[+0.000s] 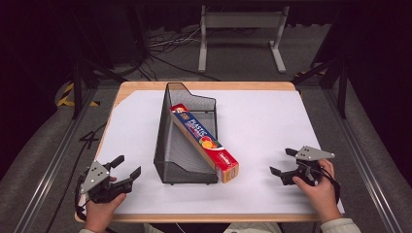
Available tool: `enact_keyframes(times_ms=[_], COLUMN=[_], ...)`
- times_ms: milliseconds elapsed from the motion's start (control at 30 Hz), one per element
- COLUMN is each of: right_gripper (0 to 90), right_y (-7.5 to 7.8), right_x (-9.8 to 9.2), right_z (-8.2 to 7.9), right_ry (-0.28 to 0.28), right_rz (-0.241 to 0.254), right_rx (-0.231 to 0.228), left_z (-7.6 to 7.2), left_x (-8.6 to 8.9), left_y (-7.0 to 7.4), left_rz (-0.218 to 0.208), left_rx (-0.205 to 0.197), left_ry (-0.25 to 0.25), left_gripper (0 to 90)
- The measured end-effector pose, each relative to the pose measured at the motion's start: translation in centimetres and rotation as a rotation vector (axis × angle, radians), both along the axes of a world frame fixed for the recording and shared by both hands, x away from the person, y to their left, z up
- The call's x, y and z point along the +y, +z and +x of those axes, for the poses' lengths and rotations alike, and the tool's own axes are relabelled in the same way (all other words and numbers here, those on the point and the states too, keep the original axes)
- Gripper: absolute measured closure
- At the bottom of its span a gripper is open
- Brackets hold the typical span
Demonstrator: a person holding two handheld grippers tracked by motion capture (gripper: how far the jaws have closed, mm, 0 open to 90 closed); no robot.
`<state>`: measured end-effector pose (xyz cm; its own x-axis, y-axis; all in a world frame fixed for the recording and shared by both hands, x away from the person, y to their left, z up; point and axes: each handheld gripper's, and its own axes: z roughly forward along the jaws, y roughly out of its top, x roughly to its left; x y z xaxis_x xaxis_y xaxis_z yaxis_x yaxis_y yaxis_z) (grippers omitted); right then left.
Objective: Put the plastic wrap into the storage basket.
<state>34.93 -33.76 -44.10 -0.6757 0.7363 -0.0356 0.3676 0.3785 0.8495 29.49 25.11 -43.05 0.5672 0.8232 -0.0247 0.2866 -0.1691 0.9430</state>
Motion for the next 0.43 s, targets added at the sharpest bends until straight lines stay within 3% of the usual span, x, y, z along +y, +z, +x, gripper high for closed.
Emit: enact_keyframes(times_ms=[200, 433], right_gripper=[5.2, 5.6], right_y=[-0.03, 0.38], right_x=[0.09, 0.10], right_z=[-0.24, -0.53], right_ry=[-0.006, -0.023], right_rz=[0.000, 0.013], right_rx=[0.019, 0.019], left_z=[-0.04, -0.01], left_x=[-0.49, -0.29], left_y=[0.01, -0.05], left_rz=[0.038, 0.029], left_rx=[-0.002, 0.003], left_ry=[-0.003, 0.001], left_gripper=[26.5, 26.5])
